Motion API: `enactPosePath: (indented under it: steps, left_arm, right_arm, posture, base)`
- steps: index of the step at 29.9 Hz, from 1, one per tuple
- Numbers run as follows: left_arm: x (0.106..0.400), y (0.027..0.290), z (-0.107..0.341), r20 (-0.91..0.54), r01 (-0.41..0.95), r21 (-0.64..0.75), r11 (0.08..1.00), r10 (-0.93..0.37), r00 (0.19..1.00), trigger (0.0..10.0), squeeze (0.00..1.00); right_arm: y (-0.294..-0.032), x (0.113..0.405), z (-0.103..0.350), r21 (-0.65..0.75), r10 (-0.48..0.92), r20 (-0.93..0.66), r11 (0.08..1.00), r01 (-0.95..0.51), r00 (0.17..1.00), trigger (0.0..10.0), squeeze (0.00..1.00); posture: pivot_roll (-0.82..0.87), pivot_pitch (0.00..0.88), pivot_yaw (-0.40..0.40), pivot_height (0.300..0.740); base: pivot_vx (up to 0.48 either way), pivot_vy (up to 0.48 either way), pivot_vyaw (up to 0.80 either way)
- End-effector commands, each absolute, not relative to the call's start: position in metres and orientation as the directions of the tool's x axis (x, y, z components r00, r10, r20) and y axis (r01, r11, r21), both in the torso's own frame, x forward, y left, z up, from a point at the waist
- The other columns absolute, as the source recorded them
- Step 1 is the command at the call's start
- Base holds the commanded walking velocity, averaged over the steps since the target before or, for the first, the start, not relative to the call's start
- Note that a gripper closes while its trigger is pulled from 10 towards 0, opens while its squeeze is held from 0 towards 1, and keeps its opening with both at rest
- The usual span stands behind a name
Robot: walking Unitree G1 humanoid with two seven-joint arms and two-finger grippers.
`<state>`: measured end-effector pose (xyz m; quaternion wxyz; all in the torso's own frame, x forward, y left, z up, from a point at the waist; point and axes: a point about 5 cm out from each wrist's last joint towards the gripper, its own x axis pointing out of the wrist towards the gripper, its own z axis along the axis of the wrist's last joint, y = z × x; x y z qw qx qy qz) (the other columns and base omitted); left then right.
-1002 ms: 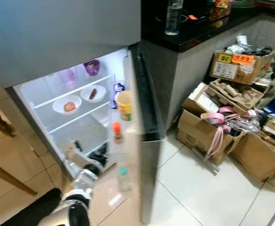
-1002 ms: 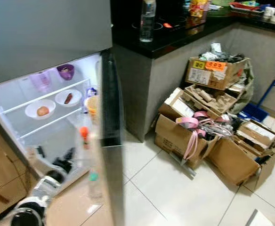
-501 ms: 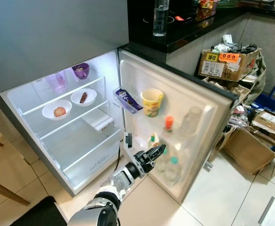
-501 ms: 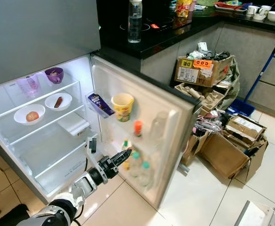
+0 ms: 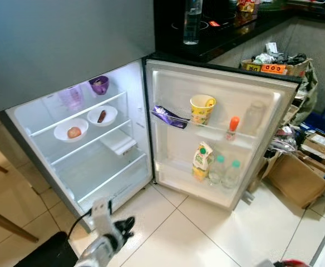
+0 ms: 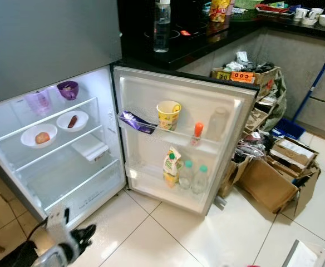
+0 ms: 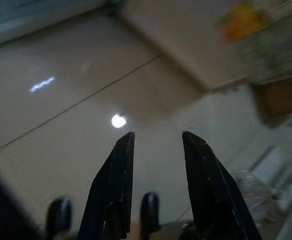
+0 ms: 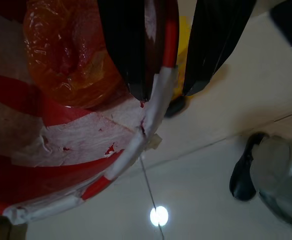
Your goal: Restocking fridge
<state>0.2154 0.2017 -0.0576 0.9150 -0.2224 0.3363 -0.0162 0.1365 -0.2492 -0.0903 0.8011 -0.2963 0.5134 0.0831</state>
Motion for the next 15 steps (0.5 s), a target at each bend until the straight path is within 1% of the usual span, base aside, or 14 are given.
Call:
enactPosePath:
  steps: [1,2,4,6,8,12,15]
  left_arm:
    - [0.199,0.217,-0.066,-0.667,-0.172,-0.343,0.923,-0.110,0.737,10.0,0.00]
    - [0.185,0.221,-0.072,-0.707,-0.201,-0.303,0.932,-0.079,0.703,10.0,0.00]
    - [0.167,0.225,-0.081,-0.752,-0.228,-0.262,0.938,-0.050,0.657,10.0,0.00]
    - [0.162,0.226,-0.083,-0.764,-0.234,-0.254,0.938,-0.046,0.643,10.0,0.00]
    - [0.148,0.226,-0.089,-0.795,-0.246,-0.228,0.942,-0.035,0.605,10.0,0.00]
    - [0.136,0.225,-0.094,-0.816,-0.252,-0.210,0.945,-0.027,0.578,10.0,0.00]
    - [0.134,0.224,-0.094,-0.819,-0.255,-0.206,0.945,-0.024,0.574,10.0,0.00]
  right_arm:
    - [-0.242,0.150,-0.086,-0.391,-0.120,-0.854,0.789,-0.473,0.506,10.0,0.00]
    - [-0.234,0.160,-0.084,-0.386,-0.079,-0.846,0.772,-0.504,0.527,10.0,0.00]
    - [-0.222,0.171,-0.081,-0.374,-0.021,-0.836,0.754,-0.541,0.548,10.0,0.00]
    - [-0.219,0.175,-0.080,-0.369,-0.004,-0.833,0.749,-0.550,0.553,10.0,0.00]
    - [-0.210,0.182,-0.078,-0.373,0.029,-0.823,0.726,-0.578,0.567,10.0,0.00]
    - [-0.202,0.190,-0.076,-0.379,0.069,-0.815,0.688,-0.618,0.576,10.0,0.00]
    - [-0.199,0.192,-0.075,-0.386,0.082,-0.813,0.666,-0.639,0.577,10.0,0.00]
  posture:
    - [-0.06,0.004,0.001,0.740]
    - [-0.05,0.004,-0.001,0.740]
    - [-0.05,0.003,-0.002,0.740]
    - [-0.05,0.003,-0.003,0.740]
    - [-0.05,0.003,-0.003,0.740]
    - [-0.05,0.004,-0.006,0.740]
    - [-0.05,0.005,-0.007,0.740]
  base:
    - [0.000,0.000,0.00]
    - [0.000,0.000,0.79]
    - [0.000,0.000,0.79]
    - [0.000,0.000,0.79]
    - [0.000,0.000,0.78]
    - [0.000,0.000,0.78]
    - [0.000,0.000,0.79]
